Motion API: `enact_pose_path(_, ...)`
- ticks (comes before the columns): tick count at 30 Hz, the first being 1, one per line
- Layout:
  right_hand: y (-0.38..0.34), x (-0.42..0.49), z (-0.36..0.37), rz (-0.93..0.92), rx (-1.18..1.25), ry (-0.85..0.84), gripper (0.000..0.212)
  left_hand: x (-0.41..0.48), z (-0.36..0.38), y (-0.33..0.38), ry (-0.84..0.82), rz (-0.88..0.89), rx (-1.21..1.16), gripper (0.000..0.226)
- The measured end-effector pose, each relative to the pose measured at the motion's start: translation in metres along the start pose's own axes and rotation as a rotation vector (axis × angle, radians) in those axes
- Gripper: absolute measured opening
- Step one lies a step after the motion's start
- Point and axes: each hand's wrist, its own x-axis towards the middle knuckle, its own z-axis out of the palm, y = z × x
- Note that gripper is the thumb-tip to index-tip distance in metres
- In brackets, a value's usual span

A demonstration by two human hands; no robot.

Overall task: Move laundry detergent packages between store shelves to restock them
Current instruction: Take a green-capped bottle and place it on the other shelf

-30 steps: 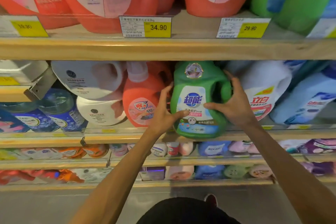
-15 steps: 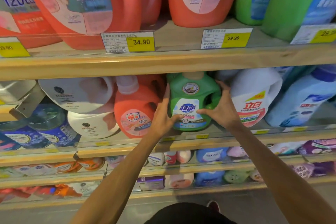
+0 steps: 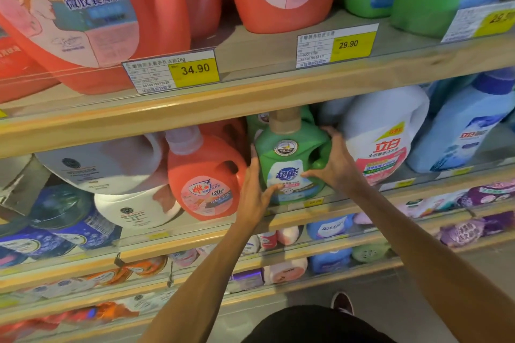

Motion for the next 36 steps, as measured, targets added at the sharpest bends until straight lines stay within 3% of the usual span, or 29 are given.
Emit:
enact_pose_path(21,-0.002,-0.01,0.002,0.051,0.041,0.021,0.117,-0.004,-0.013,0.024,-0.103,-0.005,-0.087,0.091)
enact_pose_path(30,-0.011,-0.011,-0.002,0.008,-0.176,-0.027,0.12,-0.007,-0.021,0.029,-0.109,0.022,0.028,0.083)
enact_pose_path(36,-0.02,-0.023,-0.015,-0.022,-0.318,-0.08,0.11,-0.009,-0.023,0.027,-0.122,0.056,0.079,0.093)
